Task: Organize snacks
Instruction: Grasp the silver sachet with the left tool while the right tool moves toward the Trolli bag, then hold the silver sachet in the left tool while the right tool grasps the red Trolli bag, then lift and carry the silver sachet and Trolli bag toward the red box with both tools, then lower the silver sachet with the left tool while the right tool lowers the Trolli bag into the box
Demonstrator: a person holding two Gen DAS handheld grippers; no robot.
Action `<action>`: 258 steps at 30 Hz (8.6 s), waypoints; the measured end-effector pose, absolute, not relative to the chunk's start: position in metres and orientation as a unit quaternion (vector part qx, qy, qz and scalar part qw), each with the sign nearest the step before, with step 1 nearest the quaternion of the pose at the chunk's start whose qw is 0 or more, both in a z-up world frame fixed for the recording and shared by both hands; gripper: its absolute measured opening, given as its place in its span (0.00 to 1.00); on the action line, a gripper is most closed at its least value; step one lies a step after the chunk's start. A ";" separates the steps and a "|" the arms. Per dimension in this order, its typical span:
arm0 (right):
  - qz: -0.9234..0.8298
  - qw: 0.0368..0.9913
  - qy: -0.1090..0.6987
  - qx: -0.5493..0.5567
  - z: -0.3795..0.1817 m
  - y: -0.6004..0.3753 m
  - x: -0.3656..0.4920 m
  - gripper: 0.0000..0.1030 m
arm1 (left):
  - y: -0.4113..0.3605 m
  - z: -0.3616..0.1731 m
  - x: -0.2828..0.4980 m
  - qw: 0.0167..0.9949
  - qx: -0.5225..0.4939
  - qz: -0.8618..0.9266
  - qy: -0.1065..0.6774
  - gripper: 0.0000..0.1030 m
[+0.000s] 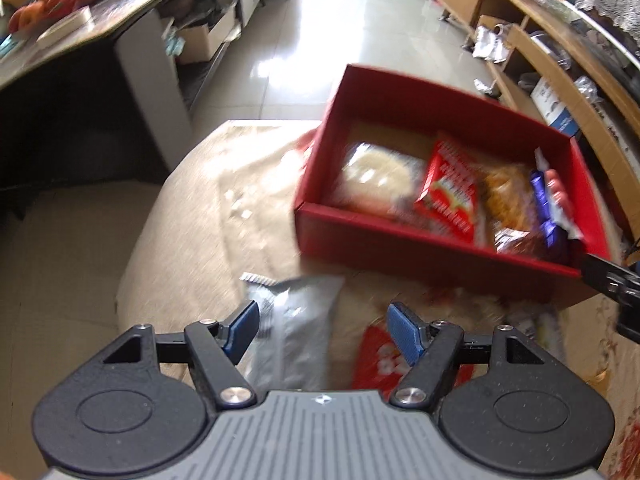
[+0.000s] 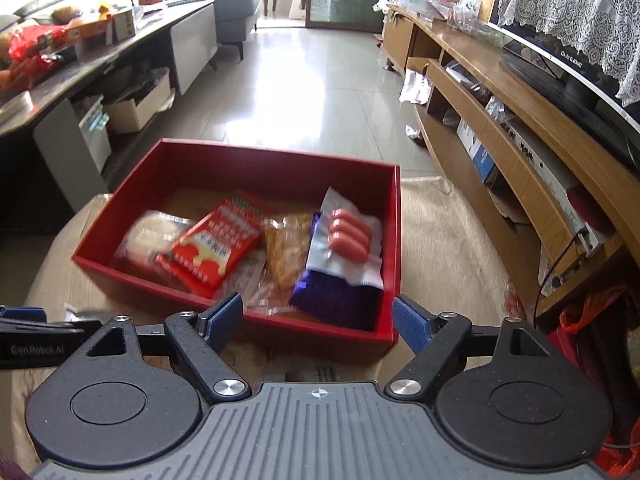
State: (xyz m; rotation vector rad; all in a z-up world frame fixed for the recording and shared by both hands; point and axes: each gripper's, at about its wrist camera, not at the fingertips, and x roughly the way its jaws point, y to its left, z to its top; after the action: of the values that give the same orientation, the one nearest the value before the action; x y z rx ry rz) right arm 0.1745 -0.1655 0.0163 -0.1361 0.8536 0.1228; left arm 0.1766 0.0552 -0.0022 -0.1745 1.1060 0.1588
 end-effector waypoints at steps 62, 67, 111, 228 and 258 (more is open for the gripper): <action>0.236 0.805 0.534 -0.101 -0.041 -0.111 0.121 0.83 | 0.083 -0.055 0.109 0.810 -0.079 0.014 0.580 0.44; 0.209 0.814 0.526 -0.127 -0.051 -0.098 0.125 0.74 | 0.080 -0.057 0.105 0.818 -0.059 0.018 0.572 0.46; 0.144 0.826 0.534 -0.106 -0.065 -0.134 0.070 0.63 | 0.020 -0.056 0.064 0.828 -0.002 -0.004 0.561 0.45; 0.079 0.909 0.409 -0.008 0.029 -0.176 0.169 0.57 | -0.019 0.044 0.205 0.898 0.006 0.007 0.440 0.39; 0.084 0.913 0.398 -0.017 0.017 -0.164 0.221 0.57 | -0.018 0.032 0.261 0.899 0.016 0.043 0.435 0.36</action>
State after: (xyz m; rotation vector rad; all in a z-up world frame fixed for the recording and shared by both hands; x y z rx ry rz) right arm 0.2205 -0.1638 0.0174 -0.0353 0.8201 0.1728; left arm 0.2609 -0.0185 0.0316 0.0334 0.9010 0.0893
